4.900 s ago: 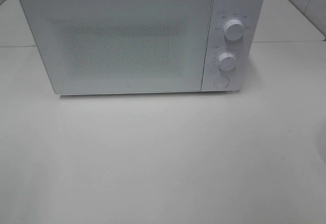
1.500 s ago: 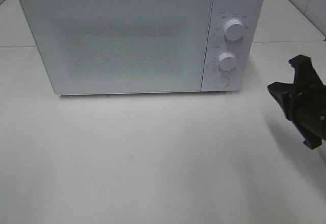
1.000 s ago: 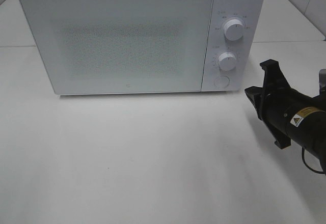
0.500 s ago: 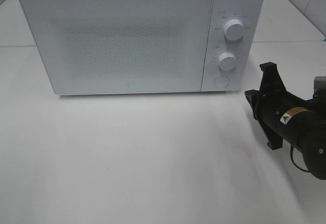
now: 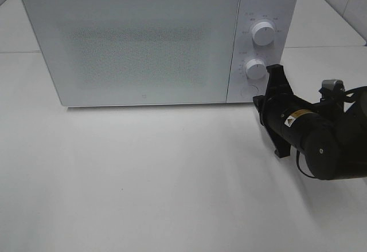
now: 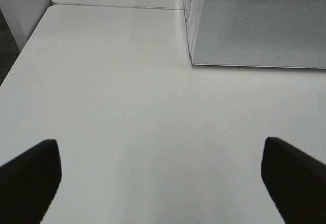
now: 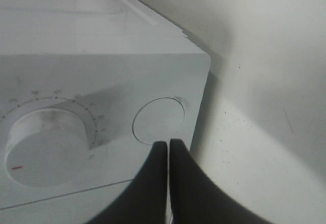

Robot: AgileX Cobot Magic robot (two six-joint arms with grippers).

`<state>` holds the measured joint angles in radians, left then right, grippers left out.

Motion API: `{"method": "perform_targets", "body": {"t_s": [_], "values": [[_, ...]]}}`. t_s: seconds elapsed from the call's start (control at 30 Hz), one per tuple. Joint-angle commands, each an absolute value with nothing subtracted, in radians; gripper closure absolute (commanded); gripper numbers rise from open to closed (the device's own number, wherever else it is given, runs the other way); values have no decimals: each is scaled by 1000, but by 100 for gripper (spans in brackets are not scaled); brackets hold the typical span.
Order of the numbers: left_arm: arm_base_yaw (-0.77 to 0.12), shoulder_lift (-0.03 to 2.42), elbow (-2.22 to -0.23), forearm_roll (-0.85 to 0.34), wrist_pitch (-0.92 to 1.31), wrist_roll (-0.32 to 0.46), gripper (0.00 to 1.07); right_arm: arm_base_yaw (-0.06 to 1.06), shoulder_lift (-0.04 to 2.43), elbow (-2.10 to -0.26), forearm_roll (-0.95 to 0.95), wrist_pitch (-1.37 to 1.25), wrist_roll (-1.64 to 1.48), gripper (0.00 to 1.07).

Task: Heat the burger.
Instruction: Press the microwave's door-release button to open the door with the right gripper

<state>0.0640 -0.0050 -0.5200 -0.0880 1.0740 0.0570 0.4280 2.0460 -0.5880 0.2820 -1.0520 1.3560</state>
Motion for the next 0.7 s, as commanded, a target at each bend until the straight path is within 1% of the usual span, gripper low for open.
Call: {"method": "perform_targets", "body": {"t_s": [0.03,0.27,0.33,0.7], "values": [[65,-19,-517,-92,1071,52,7,431,2065,-625,279,-1021,1343,107],[65,-19,-517,-92,1071,52,7,431,2084,-669,279,-1005,1326,107],[65,-19,-517,-92,1071,52,7,426,2085,-682,307,-999,1308,107],[65,-19,-517,-92,1071,52,7,424,2087,-690,323,-1002,1285,107]]}}
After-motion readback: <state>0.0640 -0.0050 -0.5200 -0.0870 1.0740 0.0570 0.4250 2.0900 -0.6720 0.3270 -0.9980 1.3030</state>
